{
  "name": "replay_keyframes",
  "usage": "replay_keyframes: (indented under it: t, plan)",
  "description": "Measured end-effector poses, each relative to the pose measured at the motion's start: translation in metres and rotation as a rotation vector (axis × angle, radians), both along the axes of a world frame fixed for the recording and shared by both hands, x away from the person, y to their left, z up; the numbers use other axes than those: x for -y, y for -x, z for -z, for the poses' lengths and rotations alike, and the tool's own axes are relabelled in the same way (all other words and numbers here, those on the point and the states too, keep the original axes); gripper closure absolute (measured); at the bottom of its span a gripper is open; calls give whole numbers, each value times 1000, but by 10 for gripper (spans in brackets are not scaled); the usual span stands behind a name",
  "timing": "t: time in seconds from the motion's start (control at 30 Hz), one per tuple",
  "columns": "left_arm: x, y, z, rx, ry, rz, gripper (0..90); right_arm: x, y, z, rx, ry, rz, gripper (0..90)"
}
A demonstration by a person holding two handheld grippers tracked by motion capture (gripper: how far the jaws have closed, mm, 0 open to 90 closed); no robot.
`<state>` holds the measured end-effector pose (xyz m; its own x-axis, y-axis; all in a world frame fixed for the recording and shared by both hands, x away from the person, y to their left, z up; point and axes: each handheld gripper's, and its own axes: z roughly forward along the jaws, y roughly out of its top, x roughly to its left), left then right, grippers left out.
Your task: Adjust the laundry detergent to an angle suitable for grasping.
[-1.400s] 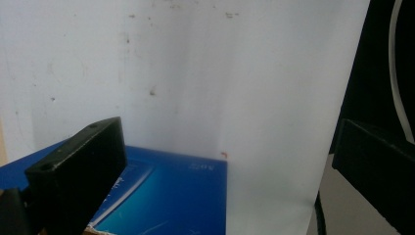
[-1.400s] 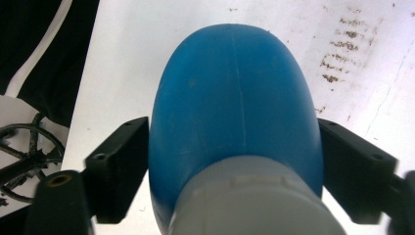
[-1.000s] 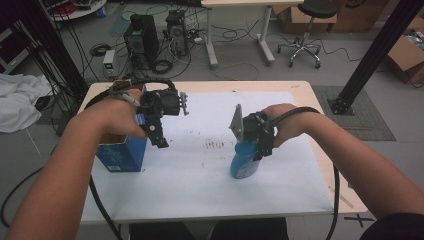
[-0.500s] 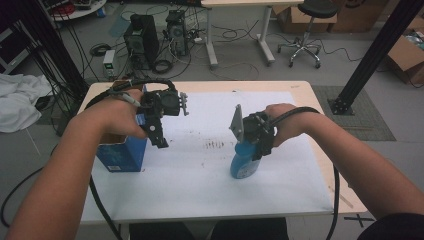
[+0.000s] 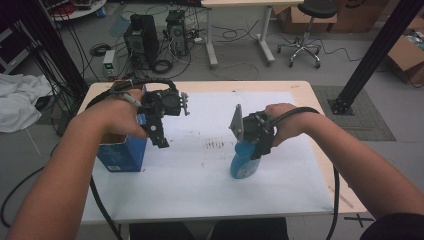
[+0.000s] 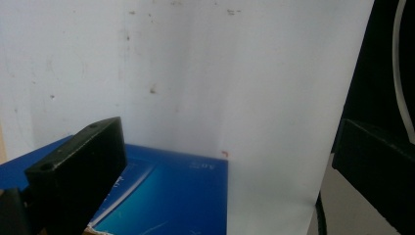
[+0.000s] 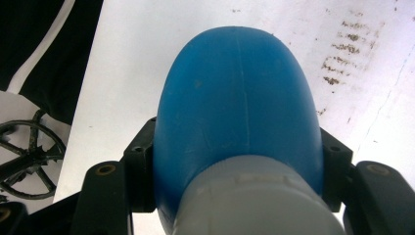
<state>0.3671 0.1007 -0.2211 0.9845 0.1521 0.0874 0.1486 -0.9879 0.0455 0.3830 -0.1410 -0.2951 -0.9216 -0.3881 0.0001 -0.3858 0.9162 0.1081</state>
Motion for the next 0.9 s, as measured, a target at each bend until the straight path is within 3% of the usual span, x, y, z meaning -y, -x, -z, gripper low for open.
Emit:
replay_keyframes:
  t: [0.3,0.57,0.9]
  plan:
    - [1,0,0,5,4,0,1,0,3,0,25,-6,-3,383]
    - [1,1,-1,5,1,0,1,3,1,-1,27,-22,32,385]
    - [3,2,-6,13,-3,3,1,7,0,-17,29,-27,77,385]
